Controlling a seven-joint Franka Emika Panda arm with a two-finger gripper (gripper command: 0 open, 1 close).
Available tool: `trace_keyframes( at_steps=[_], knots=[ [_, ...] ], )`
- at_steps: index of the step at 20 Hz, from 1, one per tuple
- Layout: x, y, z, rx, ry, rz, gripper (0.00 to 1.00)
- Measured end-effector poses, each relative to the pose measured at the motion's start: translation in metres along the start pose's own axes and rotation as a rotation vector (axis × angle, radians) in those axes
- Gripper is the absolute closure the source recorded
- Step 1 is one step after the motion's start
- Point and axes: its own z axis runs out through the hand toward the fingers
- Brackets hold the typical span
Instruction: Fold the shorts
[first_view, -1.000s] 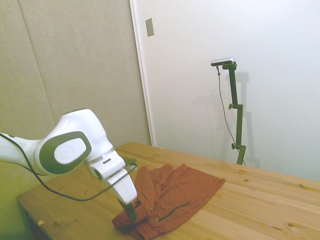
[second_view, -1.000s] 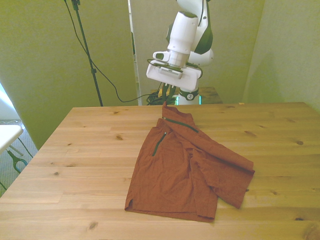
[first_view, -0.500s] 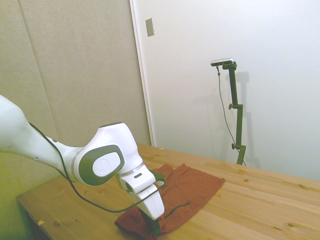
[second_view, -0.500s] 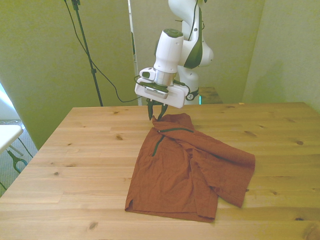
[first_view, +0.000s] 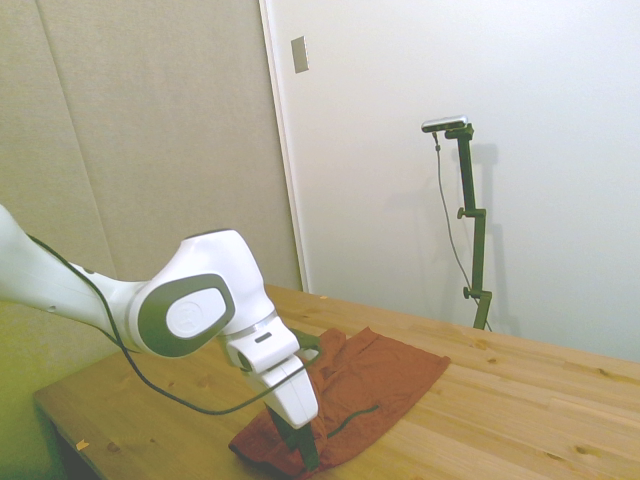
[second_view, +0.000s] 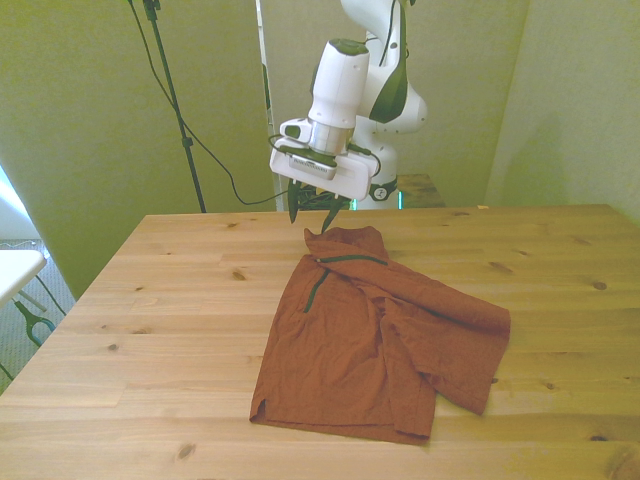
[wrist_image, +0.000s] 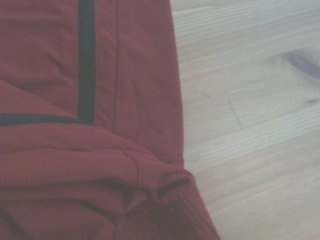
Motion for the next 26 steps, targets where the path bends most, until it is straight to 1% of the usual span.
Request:
trace_keyframes(
  at_steps=[3, 5, 6, 7, 9, 11, 13, 15, 18, 22, 24, 26],
  knots=[
    [-0.006, 0.007, -0.046, 0.028, 0.071, -0.008, 0.00],
    [-0.017, 0.005, -0.074, 0.044, 0.118, -0.028, 0.00],
    [-0.025, 0.000, -0.084, 0.047, 0.143, -0.051, 0.00],
    [-0.035, -0.007, -0.092, 0.044, 0.176, -0.091, 0.00],
    [-0.060, -0.028, -0.099, 0.024, 0.242, -0.191, 0.00],
    [-0.094, -0.054, -0.100, -0.003, 0.328, -0.287, 0.00],
    [-0.135, -0.084, -0.100, -0.013, 0.427, -0.371, 0.00],
    [-0.168, -0.110, -0.096, -0.002, 0.496, -0.421, 0.00],
    [-0.213, -0.148, -0.086, 0.031, 0.532, -0.487, 0.00],
    [-0.267, -0.195, -0.067, 0.097, 0.589, -0.626, 0.00],
    [-0.280, -0.212, -0.059, 0.131, 0.609, -0.672, 0.00],
    [-0.285, -0.223, -0.053, 0.167, 0.599, -0.692, 0.00]
  ],
)
